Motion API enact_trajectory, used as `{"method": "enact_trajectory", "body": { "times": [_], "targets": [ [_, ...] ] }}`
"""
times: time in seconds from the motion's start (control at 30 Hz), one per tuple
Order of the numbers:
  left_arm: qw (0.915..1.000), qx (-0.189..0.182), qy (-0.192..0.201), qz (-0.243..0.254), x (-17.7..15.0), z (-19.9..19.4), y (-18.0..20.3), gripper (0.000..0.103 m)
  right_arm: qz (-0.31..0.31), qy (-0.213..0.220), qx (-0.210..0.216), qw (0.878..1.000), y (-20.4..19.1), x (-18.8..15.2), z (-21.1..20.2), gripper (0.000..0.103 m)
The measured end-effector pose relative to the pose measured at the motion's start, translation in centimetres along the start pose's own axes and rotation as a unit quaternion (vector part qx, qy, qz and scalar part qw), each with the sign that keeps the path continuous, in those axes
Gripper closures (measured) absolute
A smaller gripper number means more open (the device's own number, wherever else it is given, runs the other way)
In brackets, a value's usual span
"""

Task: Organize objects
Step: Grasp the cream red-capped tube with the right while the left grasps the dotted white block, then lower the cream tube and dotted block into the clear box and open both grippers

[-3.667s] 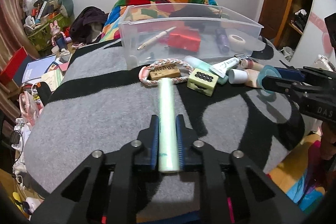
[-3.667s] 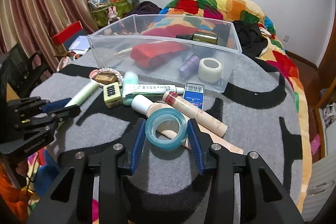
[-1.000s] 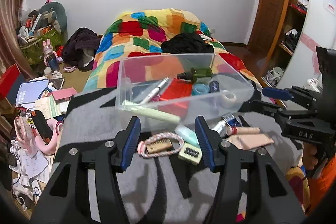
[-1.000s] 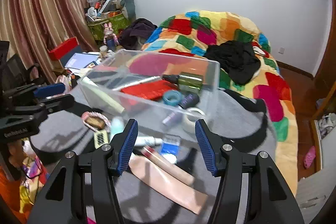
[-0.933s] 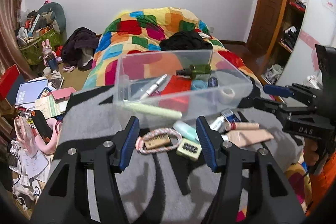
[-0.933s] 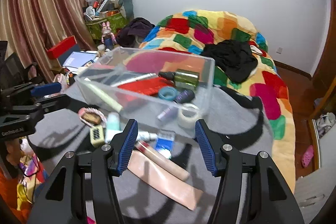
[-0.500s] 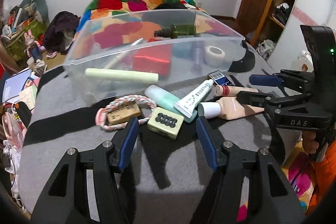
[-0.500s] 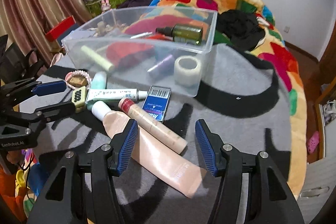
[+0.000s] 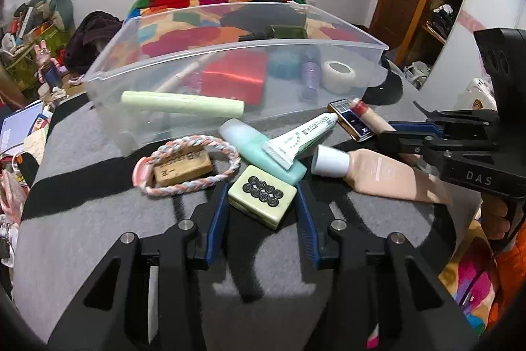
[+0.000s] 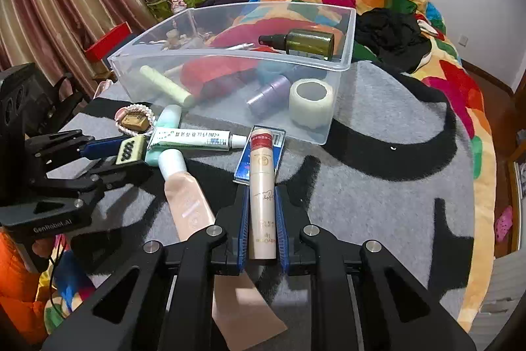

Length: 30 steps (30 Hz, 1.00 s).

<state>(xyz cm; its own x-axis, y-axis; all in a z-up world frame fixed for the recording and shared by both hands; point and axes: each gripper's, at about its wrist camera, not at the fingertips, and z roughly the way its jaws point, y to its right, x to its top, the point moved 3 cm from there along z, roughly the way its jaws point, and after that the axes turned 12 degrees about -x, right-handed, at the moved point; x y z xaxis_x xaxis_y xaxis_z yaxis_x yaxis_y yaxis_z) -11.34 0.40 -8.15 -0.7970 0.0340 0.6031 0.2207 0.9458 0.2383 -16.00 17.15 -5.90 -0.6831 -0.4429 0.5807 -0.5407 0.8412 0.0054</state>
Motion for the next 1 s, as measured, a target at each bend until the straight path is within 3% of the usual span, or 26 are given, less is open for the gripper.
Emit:
{"method": "enact_trajectory", "body": {
  "times": [0.37, 0.8, 1.0],
  "targets": [
    [0.9987, 0.000, 0.045, -0.024, 0.4, -3.3, -0.3, 0.063, 0.013, 0.037, 0.003, 0.999, -0.2, 0.5, -2.9, 0.089],
    [0.9931, 0.014, 0.113, -0.025, 4.6, -6.9, -0.6, 0.062, 0.038, 0.094, 0.009, 0.995, -1.2, 4.7, -5.6, 0.089],
    [0.9914, 0.022, 0.125, -0.031, 6.3, -7.1, -1.5, 0.063, 0.042, 0.107, 0.005, 0.993, -1.6, 6.9, -5.5, 0.089]
  ]
}}
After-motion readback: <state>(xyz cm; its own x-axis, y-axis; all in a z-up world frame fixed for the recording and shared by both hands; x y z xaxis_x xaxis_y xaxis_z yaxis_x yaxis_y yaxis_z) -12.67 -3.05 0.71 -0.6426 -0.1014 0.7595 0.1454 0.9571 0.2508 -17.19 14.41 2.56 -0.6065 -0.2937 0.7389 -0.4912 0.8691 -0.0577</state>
